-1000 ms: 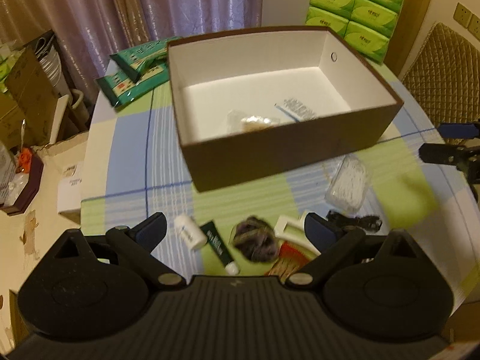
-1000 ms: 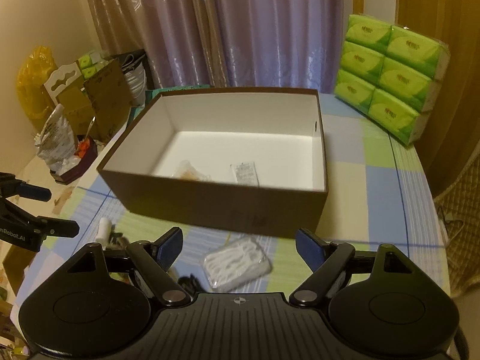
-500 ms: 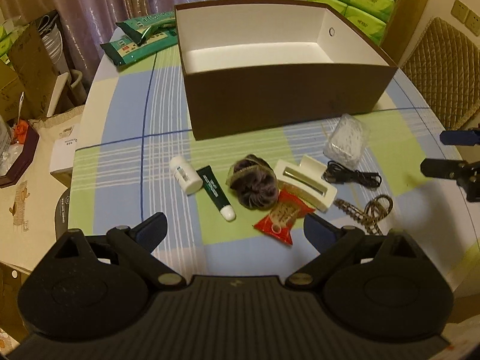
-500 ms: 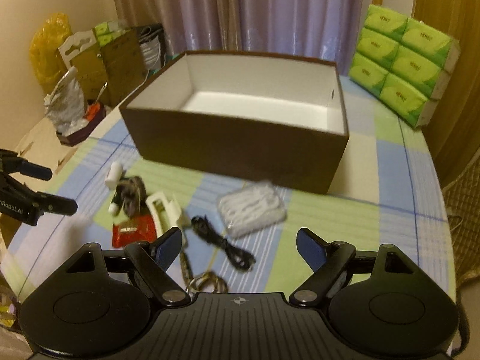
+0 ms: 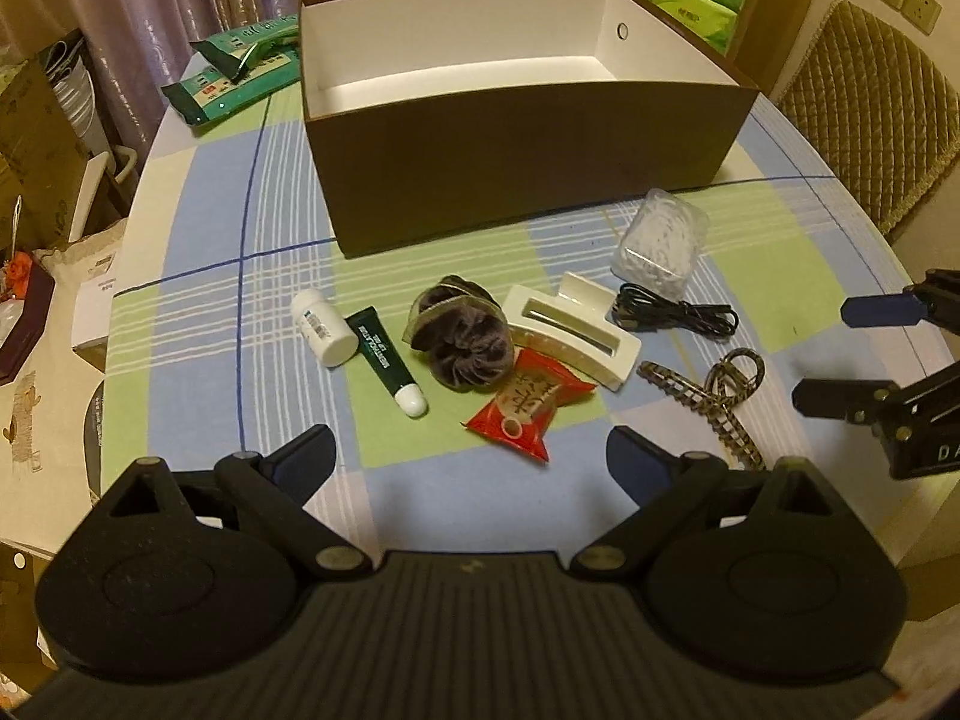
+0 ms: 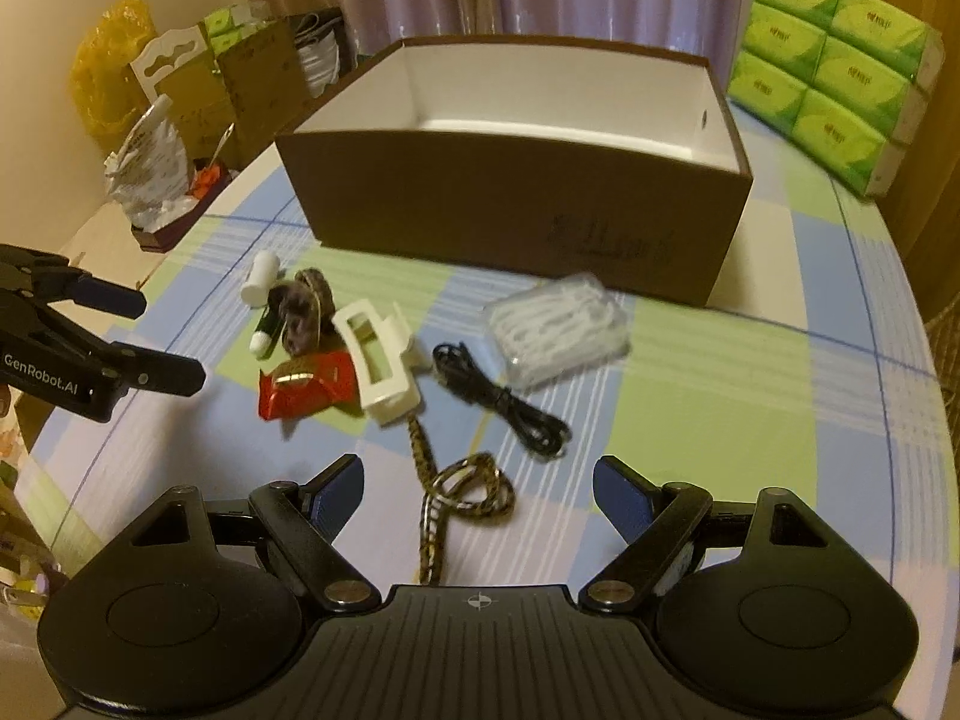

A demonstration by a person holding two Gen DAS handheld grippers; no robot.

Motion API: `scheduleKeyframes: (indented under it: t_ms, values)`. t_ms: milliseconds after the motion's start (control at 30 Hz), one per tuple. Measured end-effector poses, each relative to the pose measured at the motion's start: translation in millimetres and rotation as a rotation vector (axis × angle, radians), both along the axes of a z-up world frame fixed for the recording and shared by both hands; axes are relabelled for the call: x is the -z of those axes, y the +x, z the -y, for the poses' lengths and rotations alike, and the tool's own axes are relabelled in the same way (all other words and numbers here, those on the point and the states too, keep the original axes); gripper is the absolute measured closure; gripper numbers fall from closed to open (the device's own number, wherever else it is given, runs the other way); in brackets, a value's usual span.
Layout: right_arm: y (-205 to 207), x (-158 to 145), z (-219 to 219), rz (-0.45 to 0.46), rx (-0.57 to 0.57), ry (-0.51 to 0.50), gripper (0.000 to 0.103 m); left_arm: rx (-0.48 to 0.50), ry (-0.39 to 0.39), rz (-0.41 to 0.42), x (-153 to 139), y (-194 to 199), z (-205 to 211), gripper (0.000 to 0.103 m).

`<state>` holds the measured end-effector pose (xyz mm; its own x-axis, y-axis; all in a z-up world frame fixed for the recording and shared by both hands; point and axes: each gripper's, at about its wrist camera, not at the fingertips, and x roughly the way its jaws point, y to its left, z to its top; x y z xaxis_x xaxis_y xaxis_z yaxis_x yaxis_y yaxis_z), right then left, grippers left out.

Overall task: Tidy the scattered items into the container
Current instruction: 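Withdraw both tools from the box back toward the remaining items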

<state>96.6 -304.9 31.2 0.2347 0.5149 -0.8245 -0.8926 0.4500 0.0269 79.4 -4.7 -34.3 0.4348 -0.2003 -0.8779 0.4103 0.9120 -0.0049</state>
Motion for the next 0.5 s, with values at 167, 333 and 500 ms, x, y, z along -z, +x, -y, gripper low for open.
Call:
scheduleKeyframes:
  t_ms: [167, 333, 500]
  values:
    - [-3, 9, 2, 0.002, 0.001, -0.024, 0.022, 0.012, -0.003, -0.013, 6, -2, 2, 0.009]
    - [-4, 16, 4, -0.006, 0.000, -0.031, 0.022, 0.022, -0.006, -0.016, 12, -4, 3, 0.010]
    - [-8, 22, 2, 0.024, -0.026, -0.038, 0.022, 0.030, -0.007, -0.014, 18, -3, 4, 0.011]
